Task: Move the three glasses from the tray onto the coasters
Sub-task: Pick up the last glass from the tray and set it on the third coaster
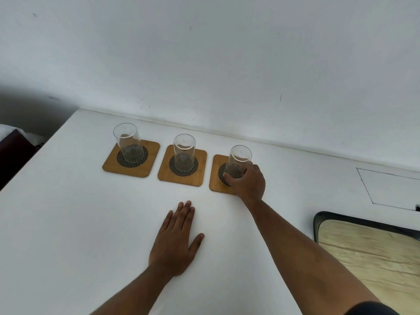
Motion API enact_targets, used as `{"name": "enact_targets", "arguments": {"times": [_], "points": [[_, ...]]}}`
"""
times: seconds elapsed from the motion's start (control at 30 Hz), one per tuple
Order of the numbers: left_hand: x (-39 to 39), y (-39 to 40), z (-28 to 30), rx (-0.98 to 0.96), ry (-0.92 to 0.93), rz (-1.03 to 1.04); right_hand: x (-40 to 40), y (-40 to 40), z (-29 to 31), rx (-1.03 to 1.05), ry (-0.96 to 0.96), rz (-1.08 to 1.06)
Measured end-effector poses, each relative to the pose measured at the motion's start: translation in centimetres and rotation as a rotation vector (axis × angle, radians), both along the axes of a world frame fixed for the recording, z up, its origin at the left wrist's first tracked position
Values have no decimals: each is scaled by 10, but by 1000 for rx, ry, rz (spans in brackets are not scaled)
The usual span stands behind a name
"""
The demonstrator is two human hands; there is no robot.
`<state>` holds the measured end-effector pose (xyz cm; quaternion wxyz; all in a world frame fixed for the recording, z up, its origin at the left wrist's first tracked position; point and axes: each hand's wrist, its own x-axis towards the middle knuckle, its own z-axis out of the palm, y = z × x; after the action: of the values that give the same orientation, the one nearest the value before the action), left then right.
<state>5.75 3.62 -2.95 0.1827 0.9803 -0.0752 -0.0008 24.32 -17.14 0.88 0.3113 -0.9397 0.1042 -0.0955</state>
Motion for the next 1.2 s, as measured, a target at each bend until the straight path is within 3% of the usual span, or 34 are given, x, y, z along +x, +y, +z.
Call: {"name": "enact_targets", "arguments": {"times": [0.87,1.0,1.2], "points": [[-1,-1,-1,18,17,-8,-29,-4,3,137,93,-6],[-1,2,1,-5,9,-20,-62,3,9,74,17,-27],[1,7,7,44,94,-78,-123,6,12,-149,154,119]]}}
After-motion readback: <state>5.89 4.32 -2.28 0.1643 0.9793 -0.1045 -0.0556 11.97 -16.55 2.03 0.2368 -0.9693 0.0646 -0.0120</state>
